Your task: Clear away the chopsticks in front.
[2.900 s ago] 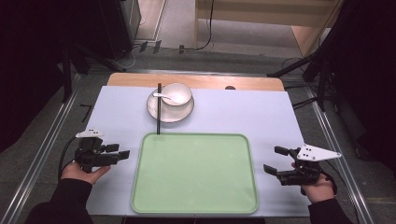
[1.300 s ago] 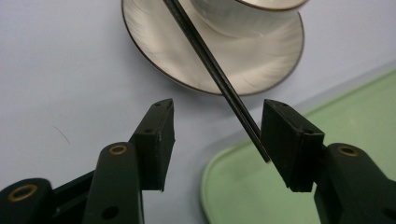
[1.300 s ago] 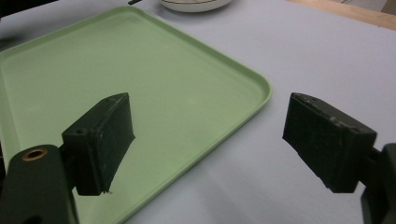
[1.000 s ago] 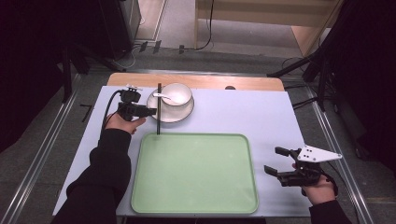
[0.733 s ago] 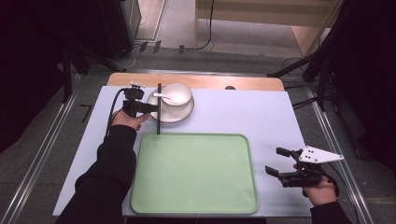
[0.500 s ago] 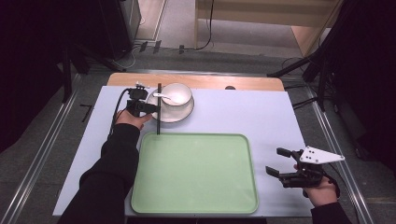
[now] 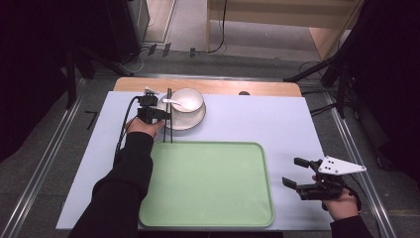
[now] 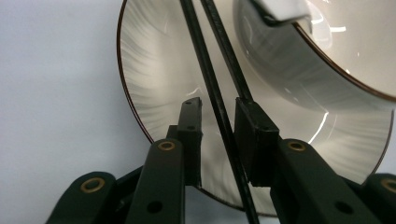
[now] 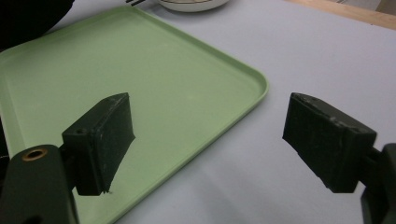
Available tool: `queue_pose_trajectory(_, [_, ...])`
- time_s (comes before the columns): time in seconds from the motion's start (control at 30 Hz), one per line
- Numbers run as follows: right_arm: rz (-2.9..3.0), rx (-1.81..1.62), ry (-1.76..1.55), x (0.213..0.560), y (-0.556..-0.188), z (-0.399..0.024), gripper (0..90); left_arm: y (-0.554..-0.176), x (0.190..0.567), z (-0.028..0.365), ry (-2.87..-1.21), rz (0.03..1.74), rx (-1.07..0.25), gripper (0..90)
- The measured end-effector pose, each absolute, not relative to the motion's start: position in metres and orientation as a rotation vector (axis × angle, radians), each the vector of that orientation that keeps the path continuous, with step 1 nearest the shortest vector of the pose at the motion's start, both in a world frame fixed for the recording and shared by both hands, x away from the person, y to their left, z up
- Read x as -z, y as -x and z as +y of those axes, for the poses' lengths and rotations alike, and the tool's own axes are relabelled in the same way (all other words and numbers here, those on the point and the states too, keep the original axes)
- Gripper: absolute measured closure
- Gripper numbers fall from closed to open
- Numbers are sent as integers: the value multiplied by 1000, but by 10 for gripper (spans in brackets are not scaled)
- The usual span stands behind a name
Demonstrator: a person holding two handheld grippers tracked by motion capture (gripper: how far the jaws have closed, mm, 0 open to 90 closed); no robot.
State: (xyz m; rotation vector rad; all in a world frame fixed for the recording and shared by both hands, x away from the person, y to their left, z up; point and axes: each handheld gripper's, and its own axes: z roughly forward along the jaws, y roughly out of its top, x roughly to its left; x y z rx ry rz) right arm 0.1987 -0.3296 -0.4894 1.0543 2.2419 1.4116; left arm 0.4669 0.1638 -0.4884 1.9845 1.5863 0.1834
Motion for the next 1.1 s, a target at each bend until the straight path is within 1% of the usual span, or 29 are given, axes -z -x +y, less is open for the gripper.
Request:
queue_pose_trajectory(0.13, [2240,-1411,-1052,489,-199,-330,166,-467,489,163,-1933,1613,-202,800])
queue_pose_trajectory(0.23, [2241,-1410,-1054,489,-198,-330,166,-467,490,162,-1926,1618,-201,826])
queue_pose_trajectory(0.4, [2245,-1417,-1044,489,-199,-330,166,-467,490,161,-1911,1630,-240,855])
queue_pose_trajectory(0.57, [2245,-1415,-1047,489,-198,-330,166,-467,487,164,-1890,1636,-240,860])
queue_pose_trajectory(0.7, [2244,-1414,-1047,489,-198,-330,166,-466,478,171,-1859,1640,-216,860])
queue_pose_trajectory(0.87, [2246,-1414,-1044,489,-199,-329,167,-458,463,190,-1861,1632,-176,860])
queue_pose_trajectory(1.1, [2249,-1409,-1046,490,-199,-329,166,-440,459,217,-1849,1613,-162,860])
